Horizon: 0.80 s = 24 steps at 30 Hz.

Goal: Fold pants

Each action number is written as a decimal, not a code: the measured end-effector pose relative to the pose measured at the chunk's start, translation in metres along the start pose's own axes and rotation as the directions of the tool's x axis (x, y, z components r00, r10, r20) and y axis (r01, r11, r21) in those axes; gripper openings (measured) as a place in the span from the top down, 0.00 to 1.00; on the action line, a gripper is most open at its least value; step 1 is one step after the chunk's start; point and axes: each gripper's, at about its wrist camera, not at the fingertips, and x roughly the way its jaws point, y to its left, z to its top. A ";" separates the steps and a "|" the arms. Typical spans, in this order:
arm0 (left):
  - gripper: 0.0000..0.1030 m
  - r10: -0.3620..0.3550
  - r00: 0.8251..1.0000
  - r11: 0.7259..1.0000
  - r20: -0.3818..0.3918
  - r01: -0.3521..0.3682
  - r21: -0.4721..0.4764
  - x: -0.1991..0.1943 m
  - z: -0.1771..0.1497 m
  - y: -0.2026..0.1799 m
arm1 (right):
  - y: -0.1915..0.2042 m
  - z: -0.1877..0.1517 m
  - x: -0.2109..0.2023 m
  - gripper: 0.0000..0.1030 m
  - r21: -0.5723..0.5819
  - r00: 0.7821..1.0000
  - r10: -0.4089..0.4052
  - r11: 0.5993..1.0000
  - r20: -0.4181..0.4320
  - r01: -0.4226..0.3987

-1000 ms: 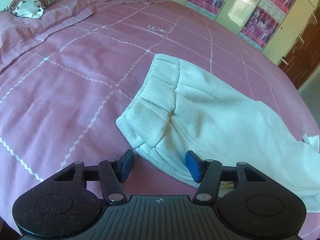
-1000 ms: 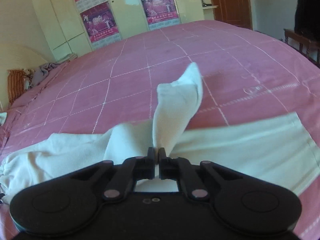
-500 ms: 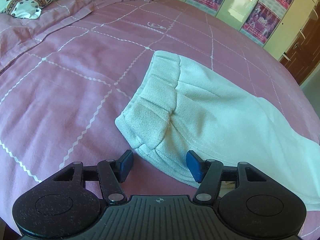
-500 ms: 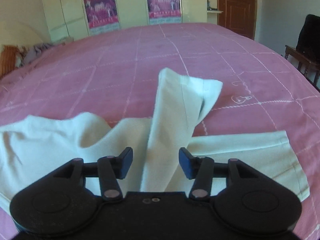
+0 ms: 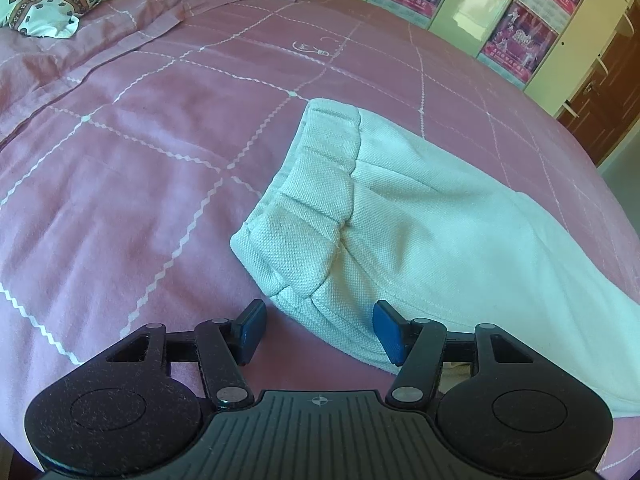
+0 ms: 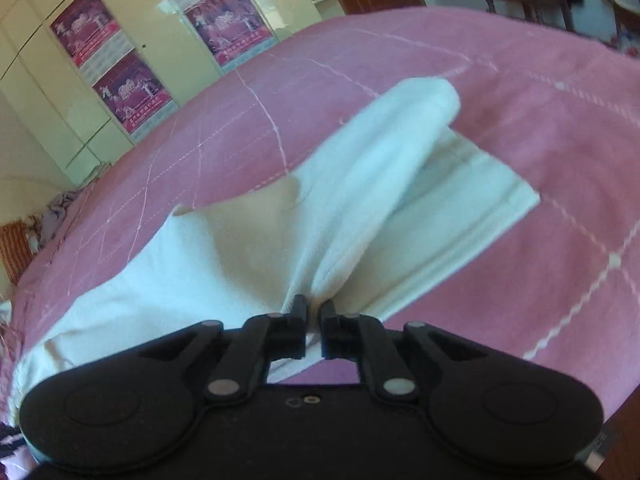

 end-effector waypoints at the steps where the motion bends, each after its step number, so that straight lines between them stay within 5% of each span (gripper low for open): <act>1: 0.42 0.001 1.000 1.000 -0.001 -0.001 0.002 0.000 0.000 0.000 | -0.009 0.001 -0.004 0.79 0.046 0.999 0.008 0.999 0.032 -0.010; 6: 0.42 0.001 1.000 1.000 0.002 -0.001 -0.003 0.002 0.000 0.000 | -0.047 0.016 -0.007 0.58 0.192 0.992 -0.021 0.981 0.126 -0.004; 11: 0.41 -0.003 1.000 1.000 0.002 0.003 -0.009 0.002 -0.001 0.001 | -0.073 0.033 0.022 0.67 0.277 0.993 -0.001 0.960 0.115 -0.031; 13: 0.41 -0.005 1.000 1.000 0.003 0.005 -0.011 0.002 -0.001 0.001 | -0.073 0.043 0.025 0.93 0.270 0.993 0.004 0.962 0.114 -0.035; 16: 0.41 -0.008 1.000 1.000 0.005 0.008 -0.017 0.001 -0.002 0.002 | -0.046 0.063 0.016 0.94 0.144 0.987 0.025 0.988 0.159 -0.048; 21: 0.41 -0.005 1.000 1.000 0.015 0.005 -0.019 0.001 -0.004 0.002 | 0.012 0.105 -0.029 0.96 -0.068 0.932 0.164 0.986 0.323 -0.150; 24: 0.41 -0.011 1.000 1.000 0.024 0.011 -0.023 0.001 -0.006 0.003 | 0.007 0.097 -0.059 0.96 -0.102 0.890 0.217 0.976 0.401 -0.192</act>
